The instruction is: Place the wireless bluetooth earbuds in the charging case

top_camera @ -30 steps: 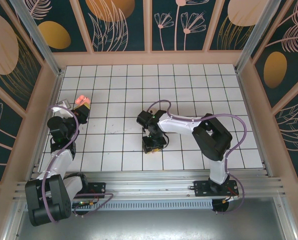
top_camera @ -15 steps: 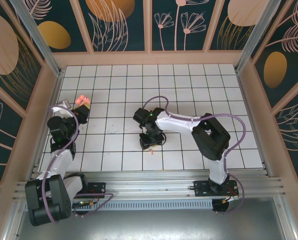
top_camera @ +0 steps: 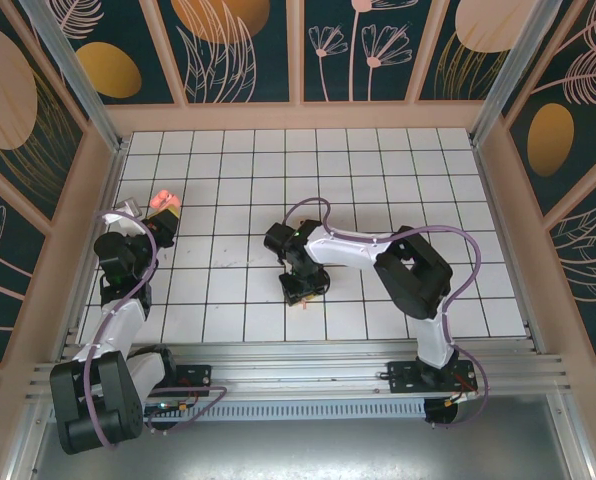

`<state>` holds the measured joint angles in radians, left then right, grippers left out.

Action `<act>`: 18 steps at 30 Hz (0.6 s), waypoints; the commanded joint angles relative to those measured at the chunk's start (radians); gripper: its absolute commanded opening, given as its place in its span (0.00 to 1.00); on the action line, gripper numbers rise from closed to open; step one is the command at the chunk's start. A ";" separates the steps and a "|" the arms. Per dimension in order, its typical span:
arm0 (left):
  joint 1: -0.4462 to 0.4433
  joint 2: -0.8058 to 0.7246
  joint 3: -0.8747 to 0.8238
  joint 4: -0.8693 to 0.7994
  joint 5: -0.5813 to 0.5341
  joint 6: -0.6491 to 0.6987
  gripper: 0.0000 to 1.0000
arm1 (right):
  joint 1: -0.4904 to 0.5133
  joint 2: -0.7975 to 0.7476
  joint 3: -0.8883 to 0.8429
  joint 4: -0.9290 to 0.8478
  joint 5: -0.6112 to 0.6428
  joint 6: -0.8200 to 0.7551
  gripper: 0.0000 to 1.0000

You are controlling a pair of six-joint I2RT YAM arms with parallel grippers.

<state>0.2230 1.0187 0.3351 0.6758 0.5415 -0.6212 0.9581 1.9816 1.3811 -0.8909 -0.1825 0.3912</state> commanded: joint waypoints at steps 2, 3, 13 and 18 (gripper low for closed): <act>0.007 -0.016 0.030 0.007 0.013 0.026 0.06 | 0.012 0.023 0.004 -0.029 0.024 -0.015 0.37; 0.007 -0.016 0.030 0.008 0.013 0.026 0.06 | 0.014 0.025 0.003 -0.029 0.027 -0.015 0.35; 0.006 -0.019 0.025 -0.001 0.014 0.034 0.06 | 0.016 0.042 -0.002 -0.025 0.052 -0.019 0.30; 0.007 -0.019 0.025 -0.002 0.021 0.041 0.06 | 0.017 0.022 -0.011 -0.002 0.076 -0.020 0.26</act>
<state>0.2230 1.0180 0.3355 0.6724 0.5419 -0.6056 0.9649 2.0029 1.3808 -0.8917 -0.1497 0.3740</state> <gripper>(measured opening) 0.197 0.261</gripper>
